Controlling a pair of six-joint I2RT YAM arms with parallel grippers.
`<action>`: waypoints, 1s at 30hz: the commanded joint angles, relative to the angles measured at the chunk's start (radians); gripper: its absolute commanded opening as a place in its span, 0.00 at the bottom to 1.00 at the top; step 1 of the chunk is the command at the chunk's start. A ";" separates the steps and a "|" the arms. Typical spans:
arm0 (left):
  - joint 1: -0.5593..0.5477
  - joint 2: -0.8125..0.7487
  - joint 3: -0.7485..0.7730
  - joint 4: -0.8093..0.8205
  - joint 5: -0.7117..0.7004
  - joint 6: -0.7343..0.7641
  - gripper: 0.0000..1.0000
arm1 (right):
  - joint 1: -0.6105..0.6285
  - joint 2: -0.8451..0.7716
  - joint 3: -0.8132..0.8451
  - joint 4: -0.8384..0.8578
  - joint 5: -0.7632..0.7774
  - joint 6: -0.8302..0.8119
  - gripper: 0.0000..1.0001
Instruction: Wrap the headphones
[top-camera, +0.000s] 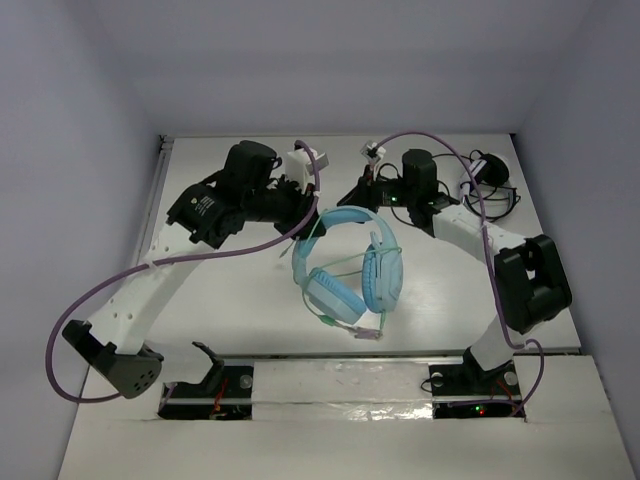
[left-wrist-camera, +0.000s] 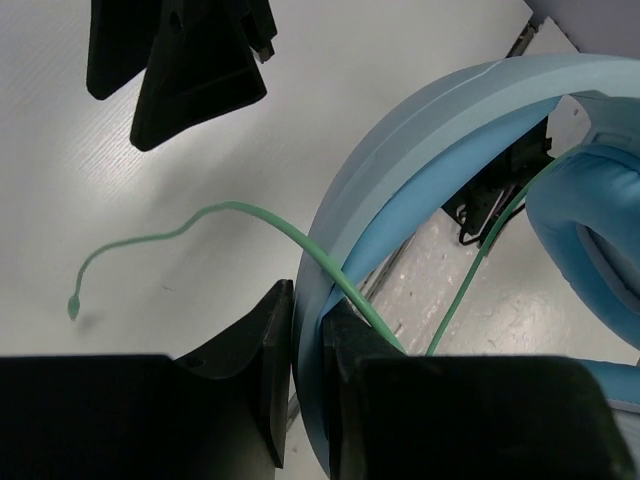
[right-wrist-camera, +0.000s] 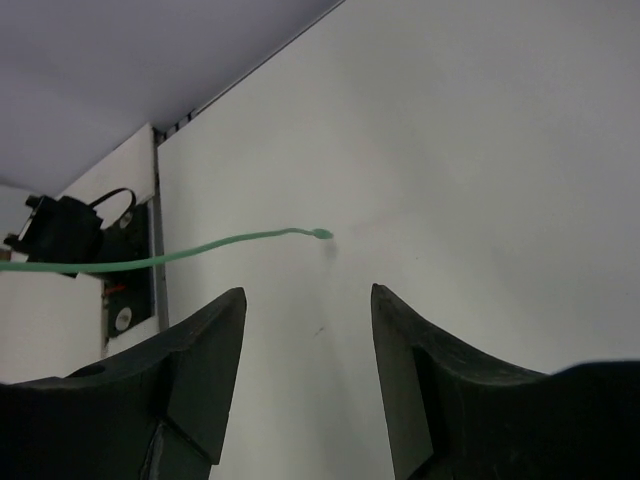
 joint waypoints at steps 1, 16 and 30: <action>0.000 0.000 0.066 0.011 0.065 -0.045 0.00 | 0.003 -0.012 0.063 -0.050 -0.147 -0.104 0.59; 0.000 0.008 0.098 0.005 0.041 -0.039 0.00 | 0.003 -0.156 -0.115 -0.019 -0.268 -0.104 0.43; 0.000 0.004 0.107 0.019 0.085 -0.045 0.00 | 0.003 -0.168 -0.100 0.108 -0.334 -0.003 0.48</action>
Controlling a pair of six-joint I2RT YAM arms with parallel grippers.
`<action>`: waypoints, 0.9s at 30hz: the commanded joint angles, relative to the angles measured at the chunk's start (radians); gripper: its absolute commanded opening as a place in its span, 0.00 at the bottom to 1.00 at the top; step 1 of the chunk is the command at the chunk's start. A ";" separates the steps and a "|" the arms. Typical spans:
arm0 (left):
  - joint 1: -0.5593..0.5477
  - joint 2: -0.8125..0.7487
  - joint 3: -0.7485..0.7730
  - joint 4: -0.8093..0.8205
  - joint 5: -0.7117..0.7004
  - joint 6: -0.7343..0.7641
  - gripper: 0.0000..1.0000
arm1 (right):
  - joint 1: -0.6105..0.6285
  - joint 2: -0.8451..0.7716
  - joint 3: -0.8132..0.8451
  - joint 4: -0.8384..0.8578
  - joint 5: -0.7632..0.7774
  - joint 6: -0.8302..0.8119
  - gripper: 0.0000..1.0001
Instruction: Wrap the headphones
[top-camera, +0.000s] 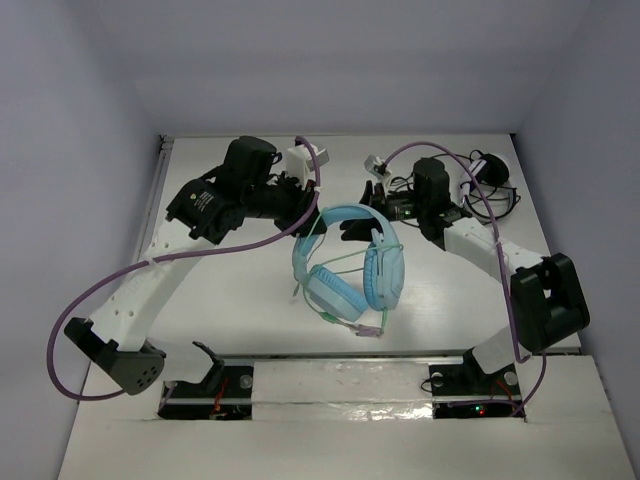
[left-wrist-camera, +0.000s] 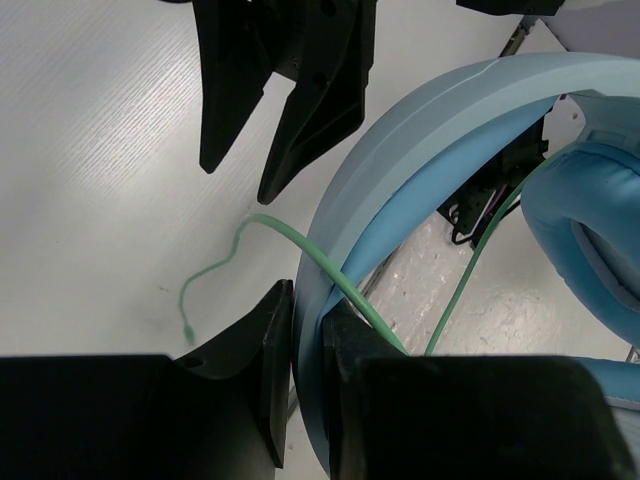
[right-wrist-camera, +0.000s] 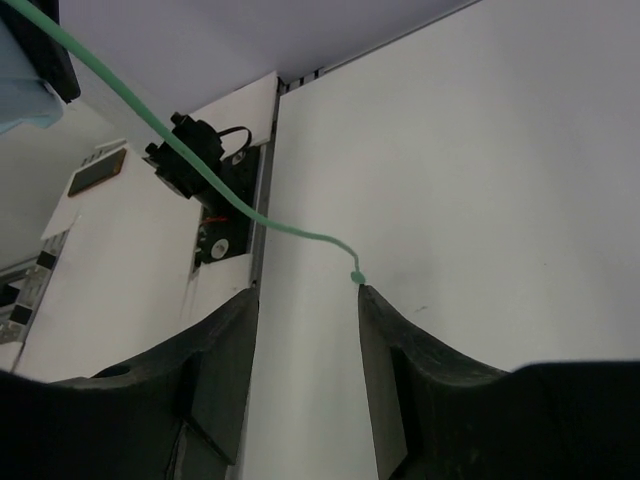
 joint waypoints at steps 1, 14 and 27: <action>0.000 -0.023 0.057 0.056 0.066 -0.044 0.00 | 0.003 -0.035 0.019 0.097 -0.027 0.043 0.51; 0.000 -0.021 0.054 0.065 0.092 -0.050 0.00 | 0.064 -0.019 0.031 0.103 0.013 0.058 0.73; 0.000 -0.035 0.034 0.057 0.068 -0.055 0.00 | 0.102 0.007 0.055 0.174 0.042 0.103 0.12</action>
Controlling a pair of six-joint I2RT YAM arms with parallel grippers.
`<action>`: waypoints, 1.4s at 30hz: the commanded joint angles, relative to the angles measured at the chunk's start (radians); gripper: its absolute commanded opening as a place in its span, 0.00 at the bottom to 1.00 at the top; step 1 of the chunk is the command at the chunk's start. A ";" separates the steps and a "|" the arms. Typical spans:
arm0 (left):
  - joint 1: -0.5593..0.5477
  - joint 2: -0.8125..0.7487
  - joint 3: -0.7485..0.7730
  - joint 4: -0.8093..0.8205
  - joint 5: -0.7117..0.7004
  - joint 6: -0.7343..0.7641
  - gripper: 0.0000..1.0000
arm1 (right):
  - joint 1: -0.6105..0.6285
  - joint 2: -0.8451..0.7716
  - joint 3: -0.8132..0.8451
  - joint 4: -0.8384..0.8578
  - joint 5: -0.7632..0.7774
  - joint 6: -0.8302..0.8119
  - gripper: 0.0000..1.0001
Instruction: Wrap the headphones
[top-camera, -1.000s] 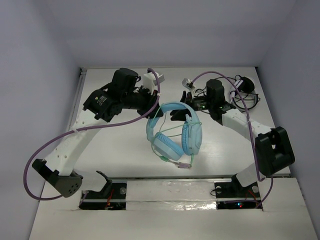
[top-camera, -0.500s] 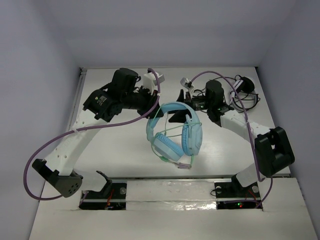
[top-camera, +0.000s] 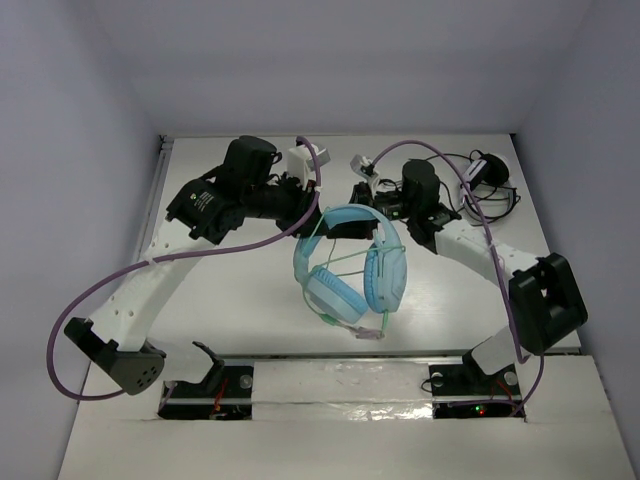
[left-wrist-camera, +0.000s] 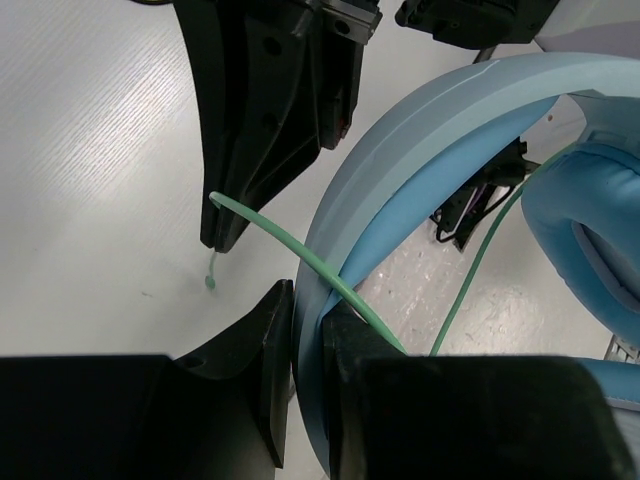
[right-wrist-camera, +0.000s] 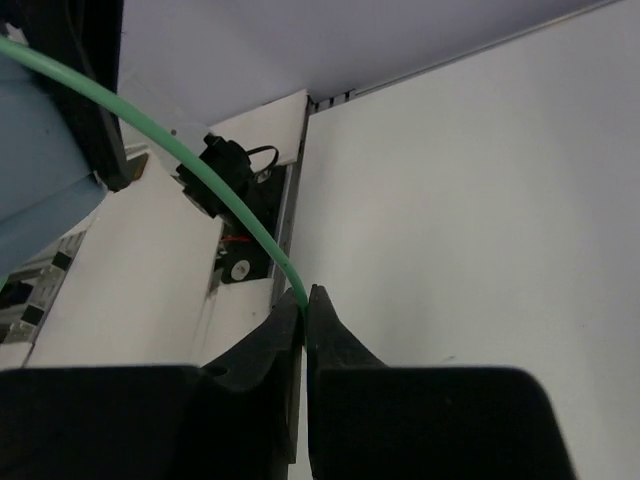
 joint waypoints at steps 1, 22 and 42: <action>0.000 -0.040 0.032 0.048 0.019 -0.037 0.00 | 0.010 -0.005 0.027 0.043 0.078 0.001 0.00; 0.000 -0.040 0.015 0.017 -0.242 -0.022 0.00 | -0.021 -0.440 -0.038 -0.267 0.973 -0.101 0.00; 0.080 -0.055 0.034 0.192 -0.285 -0.099 0.00 | 0.034 -0.516 0.008 -0.454 0.909 -0.133 0.00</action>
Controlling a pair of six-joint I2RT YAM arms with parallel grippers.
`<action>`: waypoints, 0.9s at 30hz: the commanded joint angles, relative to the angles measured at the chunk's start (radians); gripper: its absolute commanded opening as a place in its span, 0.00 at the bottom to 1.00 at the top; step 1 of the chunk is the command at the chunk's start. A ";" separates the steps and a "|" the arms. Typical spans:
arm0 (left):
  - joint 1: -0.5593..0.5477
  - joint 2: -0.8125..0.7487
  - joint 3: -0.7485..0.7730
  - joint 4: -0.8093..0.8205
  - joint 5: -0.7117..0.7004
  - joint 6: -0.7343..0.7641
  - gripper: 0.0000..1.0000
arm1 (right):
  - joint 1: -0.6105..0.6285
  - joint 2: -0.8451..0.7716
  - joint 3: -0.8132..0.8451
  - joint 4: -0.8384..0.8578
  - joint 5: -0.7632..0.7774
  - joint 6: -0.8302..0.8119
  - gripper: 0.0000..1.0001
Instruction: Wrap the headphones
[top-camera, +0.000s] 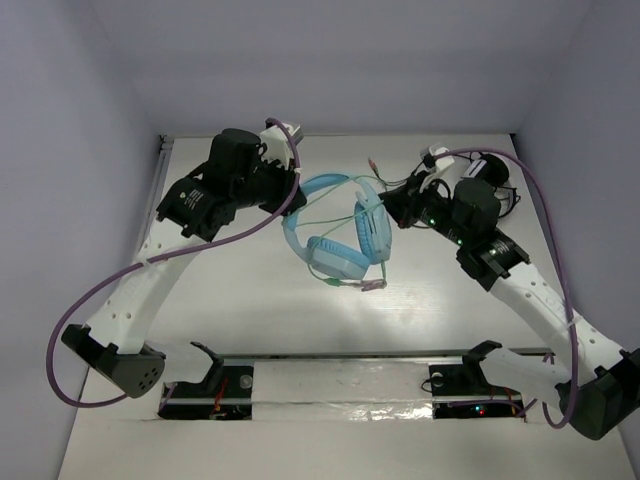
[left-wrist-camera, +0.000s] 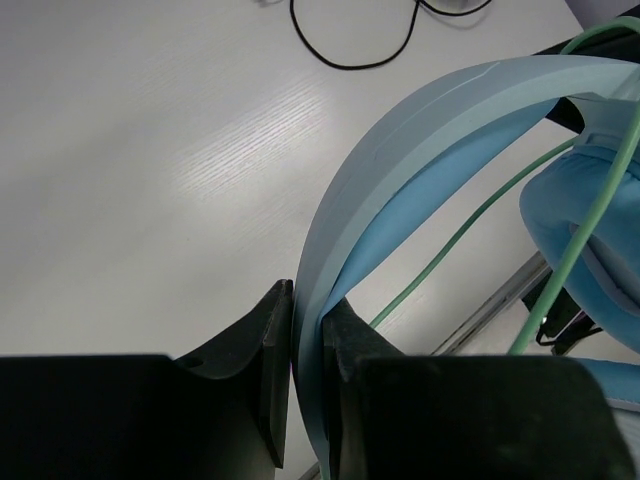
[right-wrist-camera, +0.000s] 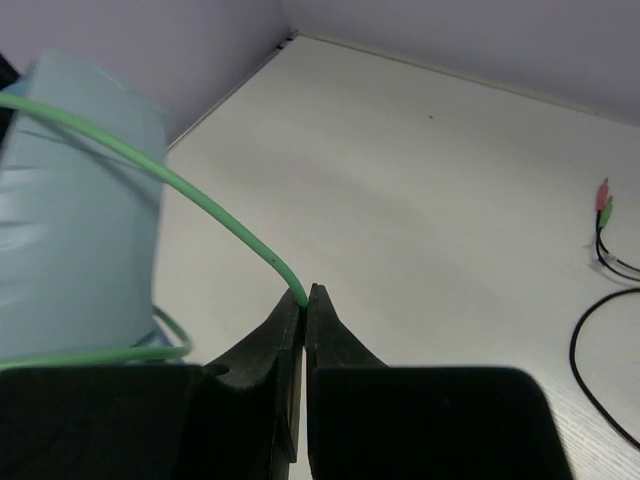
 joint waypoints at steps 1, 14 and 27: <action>-0.010 -0.041 0.041 0.134 -0.003 -0.068 0.00 | 0.047 -0.012 0.117 -0.067 -0.008 -0.058 0.00; -0.063 -0.041 0.044 0.180 -0.144 -0.052 0.00 | 0.226 -0.034 0.277 -0.258 0.207 -0.150 0.00; -0.063 -0.095 0.016 0.252 -0.244 -0.095 0.00 | 0.226 -0.115 0.244 -0.394 0.325 -0.108 0.00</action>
